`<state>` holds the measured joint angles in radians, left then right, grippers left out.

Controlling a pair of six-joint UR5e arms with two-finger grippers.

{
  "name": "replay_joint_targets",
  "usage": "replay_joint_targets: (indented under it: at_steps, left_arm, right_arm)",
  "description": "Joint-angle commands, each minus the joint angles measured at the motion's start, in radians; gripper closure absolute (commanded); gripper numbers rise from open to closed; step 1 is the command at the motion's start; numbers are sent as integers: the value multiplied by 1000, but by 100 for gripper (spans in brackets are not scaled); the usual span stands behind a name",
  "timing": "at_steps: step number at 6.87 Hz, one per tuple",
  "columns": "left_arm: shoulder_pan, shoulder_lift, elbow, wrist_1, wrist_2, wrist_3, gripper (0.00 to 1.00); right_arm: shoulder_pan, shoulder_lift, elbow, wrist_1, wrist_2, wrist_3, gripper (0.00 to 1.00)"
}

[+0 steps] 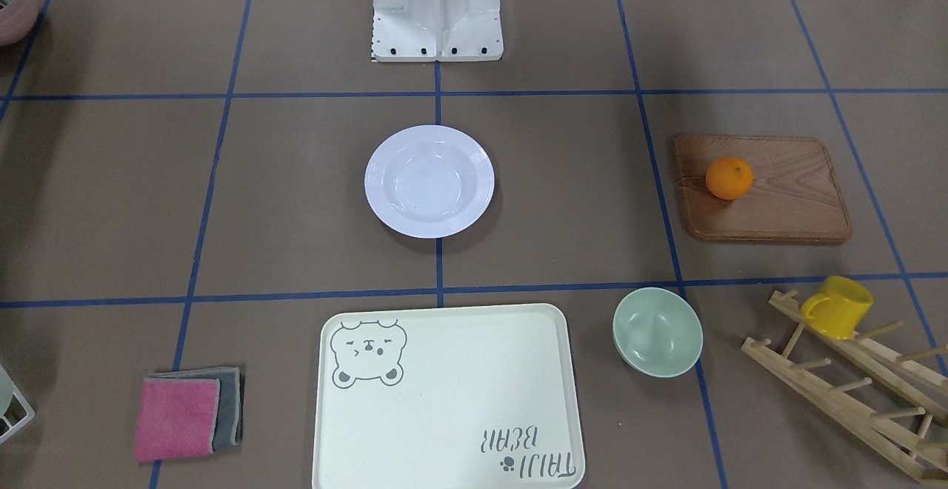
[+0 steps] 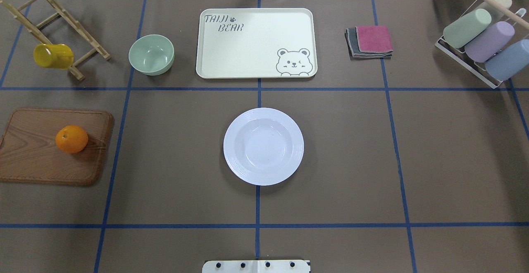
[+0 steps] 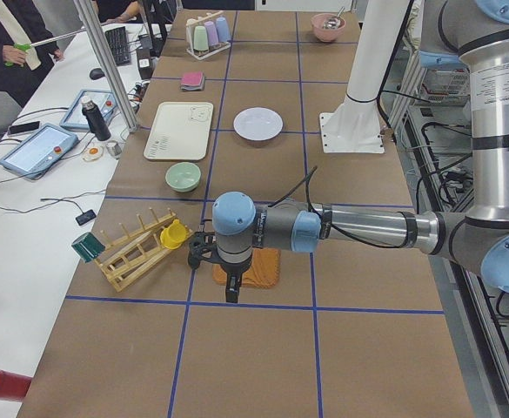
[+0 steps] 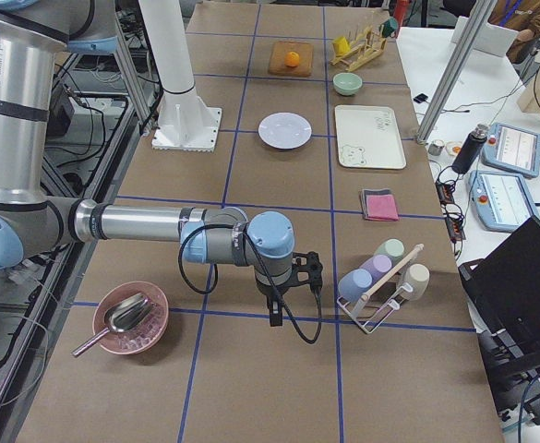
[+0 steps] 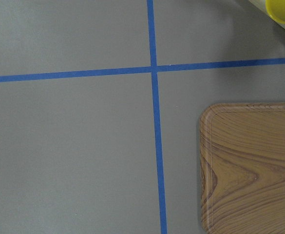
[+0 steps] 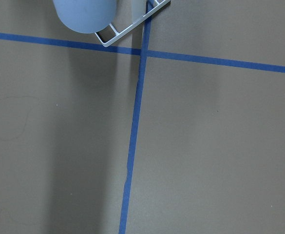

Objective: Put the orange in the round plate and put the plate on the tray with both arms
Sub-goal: 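Move the left gripper toward the orange on the wooden board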

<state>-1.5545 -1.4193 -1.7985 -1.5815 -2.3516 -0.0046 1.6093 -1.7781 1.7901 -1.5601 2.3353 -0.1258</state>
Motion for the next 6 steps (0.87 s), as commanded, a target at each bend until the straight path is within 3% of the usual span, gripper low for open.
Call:
replay_joint_targets:
  at_steps: [1, 4, 5, 6]
  left_arm:
    - [2, 2, -27, 0, -2, 0, 1]
    - [4, -13, -88, -46, -43, -8, 1]
    - [26, -89, -64, -149, -63, -12, 1]
    - [31, -58, -61, -238, -115, -2, 1]
  right_arm:
    - [0, 0, 0, 0, -1, 0, 0]
    - [0, 3, 25, 0, 1, 8, 0]
    - [0, 6, 35, 0, 1, 29, 0]
    - [-2, 11, 48, 0, 4, 61, 0]
